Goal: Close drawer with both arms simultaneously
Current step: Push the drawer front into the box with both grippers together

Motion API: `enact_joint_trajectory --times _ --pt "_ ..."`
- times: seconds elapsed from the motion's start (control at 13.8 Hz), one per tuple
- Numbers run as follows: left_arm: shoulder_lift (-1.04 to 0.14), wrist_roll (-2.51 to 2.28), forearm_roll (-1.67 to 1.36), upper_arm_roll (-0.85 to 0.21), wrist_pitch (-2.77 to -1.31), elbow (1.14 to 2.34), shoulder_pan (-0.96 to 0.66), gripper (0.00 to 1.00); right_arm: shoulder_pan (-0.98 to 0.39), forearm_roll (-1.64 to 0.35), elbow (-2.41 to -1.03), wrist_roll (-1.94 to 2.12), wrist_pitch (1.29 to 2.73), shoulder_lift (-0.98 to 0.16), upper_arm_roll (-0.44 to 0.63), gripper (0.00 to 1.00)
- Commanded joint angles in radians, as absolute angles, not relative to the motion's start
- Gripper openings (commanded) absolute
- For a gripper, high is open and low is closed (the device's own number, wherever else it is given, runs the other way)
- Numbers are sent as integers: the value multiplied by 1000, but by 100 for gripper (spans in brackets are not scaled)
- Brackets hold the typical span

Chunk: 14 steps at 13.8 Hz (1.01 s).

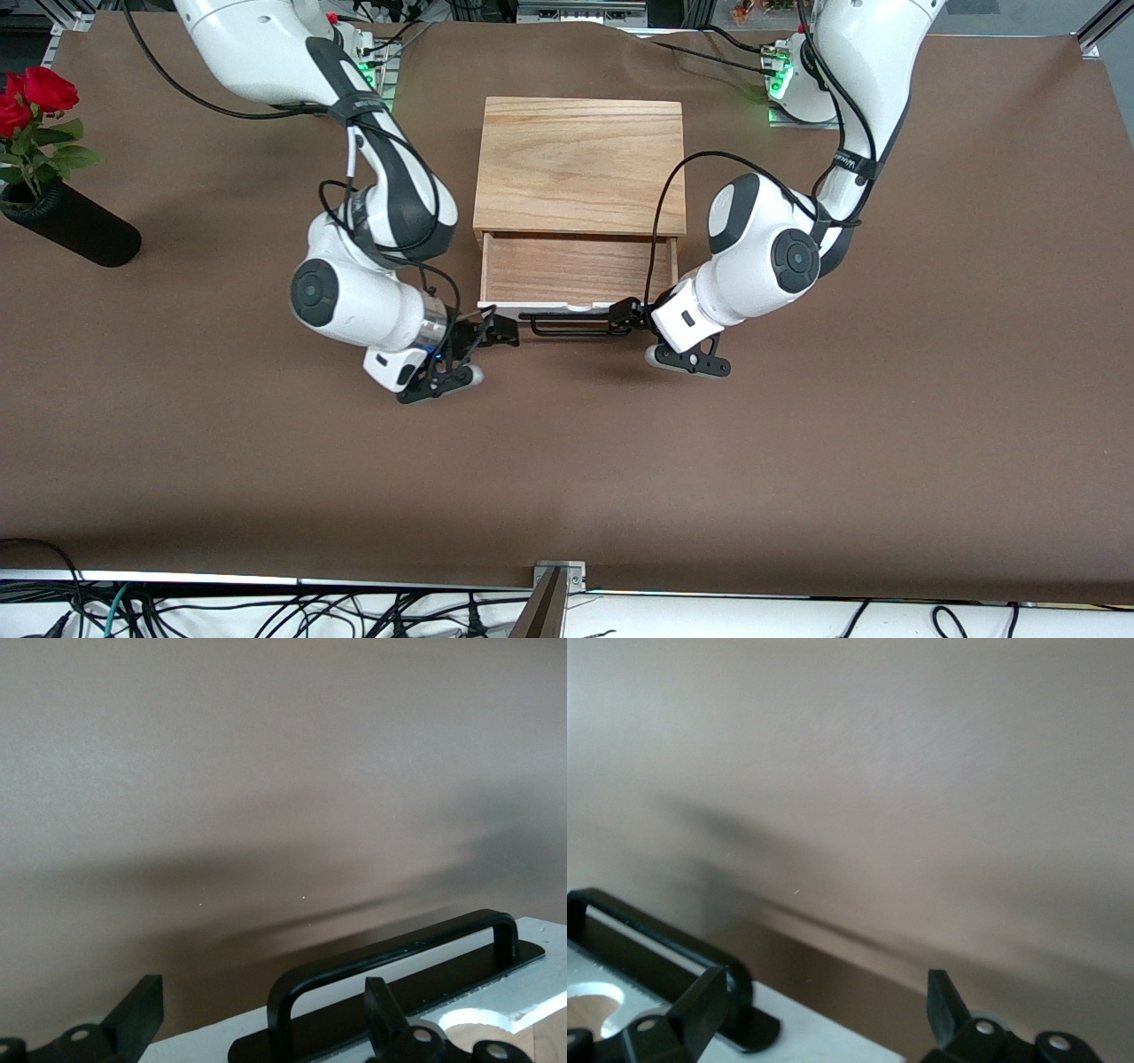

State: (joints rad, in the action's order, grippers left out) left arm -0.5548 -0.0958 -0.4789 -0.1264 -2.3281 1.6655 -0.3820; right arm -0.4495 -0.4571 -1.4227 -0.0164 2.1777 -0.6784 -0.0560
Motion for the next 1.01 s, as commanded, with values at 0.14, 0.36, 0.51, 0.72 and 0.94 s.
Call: enact_joint_trajectory --times 0.14,0.36,0.51,0.72,0.94 --pt "-563 -92 -506 -124 -2270 1651 -390 100 -491 -477 -1391 -92 2183 -712 -52 100" --pt "-563 -92 -505 -124 -2212 1646 -387 100 -494 -479 -1396 -94 2166 -712 -52 100" --pt "-561 -92 -493 -123 -2157 1644 -380 100 -508 -480 -1399 -95 2143 -712 -52 100" --pt "-561 -89 -489 -123 -2097 1643 -377 100 -508 -480 -1399 -92 2071 -707 -52 100" --pt "-561 -91 -489 -121 -2056 1643 -379 100 -508 -480 -1396 -91 1978 -703 -52 100"
